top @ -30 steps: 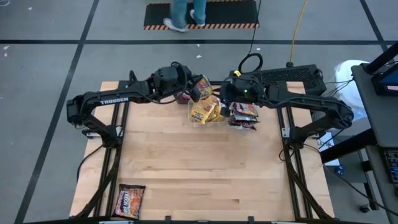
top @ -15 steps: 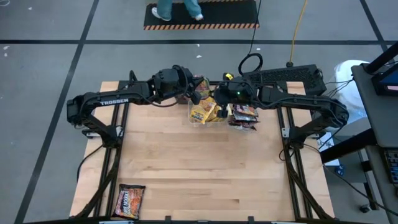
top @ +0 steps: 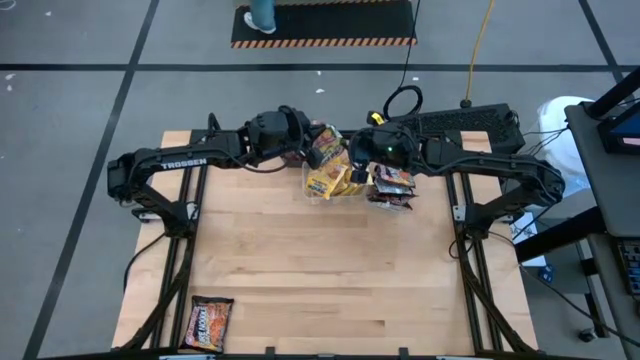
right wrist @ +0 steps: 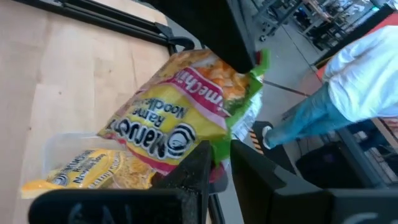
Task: Sort Maruchan noodles
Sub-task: Put the green noodle pack into the black bin
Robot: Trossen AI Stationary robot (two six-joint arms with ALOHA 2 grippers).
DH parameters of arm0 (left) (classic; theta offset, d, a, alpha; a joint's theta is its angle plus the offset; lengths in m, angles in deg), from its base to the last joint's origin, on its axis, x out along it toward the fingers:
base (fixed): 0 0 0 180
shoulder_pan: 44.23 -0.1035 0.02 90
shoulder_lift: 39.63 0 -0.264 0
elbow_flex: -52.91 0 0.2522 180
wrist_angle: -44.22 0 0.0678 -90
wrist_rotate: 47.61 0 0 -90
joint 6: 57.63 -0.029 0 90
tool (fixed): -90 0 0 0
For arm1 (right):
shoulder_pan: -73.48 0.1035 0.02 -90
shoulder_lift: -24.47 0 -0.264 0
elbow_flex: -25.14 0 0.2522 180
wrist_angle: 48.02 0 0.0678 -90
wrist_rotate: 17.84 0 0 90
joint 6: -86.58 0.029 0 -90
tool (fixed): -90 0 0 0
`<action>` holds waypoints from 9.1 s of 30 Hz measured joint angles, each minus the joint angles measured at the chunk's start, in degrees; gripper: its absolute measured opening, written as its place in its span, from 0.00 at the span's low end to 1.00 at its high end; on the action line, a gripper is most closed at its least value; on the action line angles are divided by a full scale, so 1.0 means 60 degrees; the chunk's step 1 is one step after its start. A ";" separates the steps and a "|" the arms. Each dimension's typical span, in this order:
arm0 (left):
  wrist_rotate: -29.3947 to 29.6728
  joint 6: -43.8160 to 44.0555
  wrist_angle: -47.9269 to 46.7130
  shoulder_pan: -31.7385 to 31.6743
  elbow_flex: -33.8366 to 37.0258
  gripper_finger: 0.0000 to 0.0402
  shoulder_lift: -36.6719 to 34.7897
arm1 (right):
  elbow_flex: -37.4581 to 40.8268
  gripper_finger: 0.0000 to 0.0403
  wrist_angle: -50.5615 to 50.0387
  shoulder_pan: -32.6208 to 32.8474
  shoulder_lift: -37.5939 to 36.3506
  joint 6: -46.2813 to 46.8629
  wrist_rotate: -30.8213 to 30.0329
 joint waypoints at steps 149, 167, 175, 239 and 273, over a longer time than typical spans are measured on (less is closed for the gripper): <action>0.0059 -0.0574 -0.0036 0.0069 0.0000 0.00 0.0000 | 0.2066 0.15 0.2475 0.0437 -0.0710 0.0226 0.0070; 0.0063 -0.0537 -0.0037 0.0120 0.0000 0.00 0.0000 | 0.2860 0.15 0.4566 0.0440 -0.0710 -0.0357 -0.1139; 0.0074 -0.0547 -0.0024 0.0292 0.0000 0.00 -0.0001 | 0.2863 0.15 0.4936 0.0389 -0.0710 -0.0359 -0.1165; 0.0303 -0.1823 0.0620 0.0678 0.0000 0.00 -0.0004 | 0.2849 0.04 0.3730 -0.0292 -0.0714 0.0702 0.1630; 0.2329 -0.1952 -0.0759 0.0477 0.0000 0.04 0.0000 | 0.2852 0.00 0.3948 -0.0371 -0.0714 -0.0324 0.1593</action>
